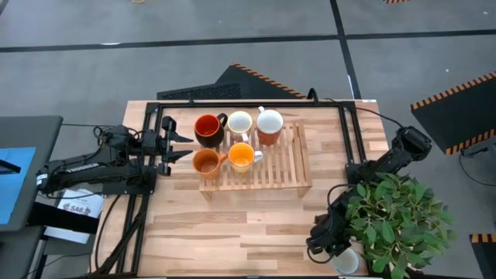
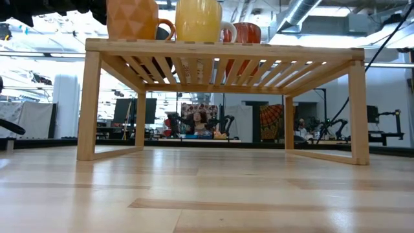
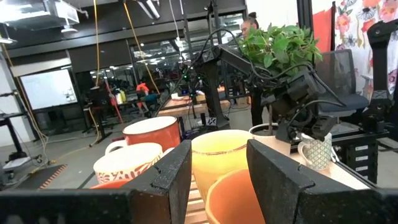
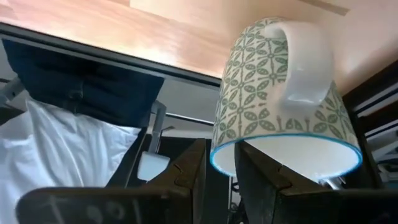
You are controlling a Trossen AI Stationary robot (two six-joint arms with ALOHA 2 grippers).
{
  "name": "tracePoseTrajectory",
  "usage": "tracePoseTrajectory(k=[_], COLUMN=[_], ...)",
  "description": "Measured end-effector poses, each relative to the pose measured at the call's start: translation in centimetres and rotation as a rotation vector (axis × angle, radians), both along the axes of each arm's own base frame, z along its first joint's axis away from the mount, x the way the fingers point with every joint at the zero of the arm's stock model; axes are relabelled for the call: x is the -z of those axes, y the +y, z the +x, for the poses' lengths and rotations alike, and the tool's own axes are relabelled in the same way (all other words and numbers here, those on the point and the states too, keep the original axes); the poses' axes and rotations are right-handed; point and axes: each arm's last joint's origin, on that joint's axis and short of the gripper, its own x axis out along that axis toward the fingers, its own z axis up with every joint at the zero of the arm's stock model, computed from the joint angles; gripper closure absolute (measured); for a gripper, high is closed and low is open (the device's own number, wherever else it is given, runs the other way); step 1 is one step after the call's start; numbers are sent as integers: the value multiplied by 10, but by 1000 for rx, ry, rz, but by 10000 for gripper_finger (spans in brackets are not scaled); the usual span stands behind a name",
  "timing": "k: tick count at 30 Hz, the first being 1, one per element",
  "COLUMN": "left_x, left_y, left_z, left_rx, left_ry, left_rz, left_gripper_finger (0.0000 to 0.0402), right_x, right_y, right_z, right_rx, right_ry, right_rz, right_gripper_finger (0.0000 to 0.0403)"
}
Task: Place coffee mugs
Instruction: Put the green patterned mug on the shelf
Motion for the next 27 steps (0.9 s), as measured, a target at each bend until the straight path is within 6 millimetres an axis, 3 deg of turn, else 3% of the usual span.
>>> tracePoseTrajectory(k=[27], left_x=[0], left_y=[0], left_z=[0], left_rx=[-4], left_ry=[0], left_rz=[15], left_gripper_finger=[260], right_x=[5], right_y=[-3], right_z=[-2], right_rx=[-4], right_ry=[11], right_rz=[-62], right_gripper_finger=[291])
